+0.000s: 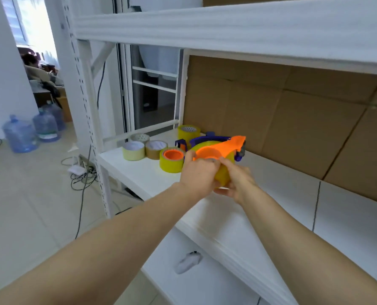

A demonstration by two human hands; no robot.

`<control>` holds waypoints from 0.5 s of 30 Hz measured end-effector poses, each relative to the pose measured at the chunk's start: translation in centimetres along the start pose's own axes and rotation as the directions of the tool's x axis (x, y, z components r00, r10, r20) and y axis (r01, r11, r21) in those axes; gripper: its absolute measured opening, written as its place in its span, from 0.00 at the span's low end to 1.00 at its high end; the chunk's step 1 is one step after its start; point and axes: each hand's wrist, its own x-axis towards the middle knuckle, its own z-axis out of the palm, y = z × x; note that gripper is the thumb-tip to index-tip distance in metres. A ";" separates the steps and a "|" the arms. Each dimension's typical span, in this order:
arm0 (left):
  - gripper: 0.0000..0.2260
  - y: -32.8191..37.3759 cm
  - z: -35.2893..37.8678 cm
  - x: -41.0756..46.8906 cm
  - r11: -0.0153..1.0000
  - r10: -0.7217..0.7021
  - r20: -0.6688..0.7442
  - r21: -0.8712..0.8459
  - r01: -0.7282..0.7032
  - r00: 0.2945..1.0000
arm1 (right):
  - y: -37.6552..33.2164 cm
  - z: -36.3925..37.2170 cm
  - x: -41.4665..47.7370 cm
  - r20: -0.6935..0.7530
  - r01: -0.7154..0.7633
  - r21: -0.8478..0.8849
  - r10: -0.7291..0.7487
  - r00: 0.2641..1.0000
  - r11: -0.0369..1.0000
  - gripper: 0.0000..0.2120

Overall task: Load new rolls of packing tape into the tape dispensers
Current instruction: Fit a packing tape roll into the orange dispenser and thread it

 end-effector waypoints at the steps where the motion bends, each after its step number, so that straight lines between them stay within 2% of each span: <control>1: 0.19 -0.3 0.3 1.3 0.999 0.026 0.004 0.023 -0.026 1.000 | -0.4 0.1 1.3 -0.029 -0.004 0.023 0.005 1.000 1.000 0.24; 4: 0.15 -1.1 1.4 5.2 0.994 0.092 0.083 0.043 -0.096 0.992 | -1.4 0.4 4.9 -0.076 -0.031 0.084 0.037 0.996 0.996 0.22; 9: 0.13 -2.1 3.5 11.2 0.941 0.311 0.150 0.093 -0.326 0.939 | -2.6 0.4 9.6 -0.137 -0.071 0.162 0.094 0.986 0.984 0.22; 15: 0.12 -2.0 6.1 14.9 0.905 0.421 0.113 -0.119 -0.408 0.900 | -3.0 -1.0 13.7 -0.234 -0.025 0.160 0.063 0.970 0.987 0.15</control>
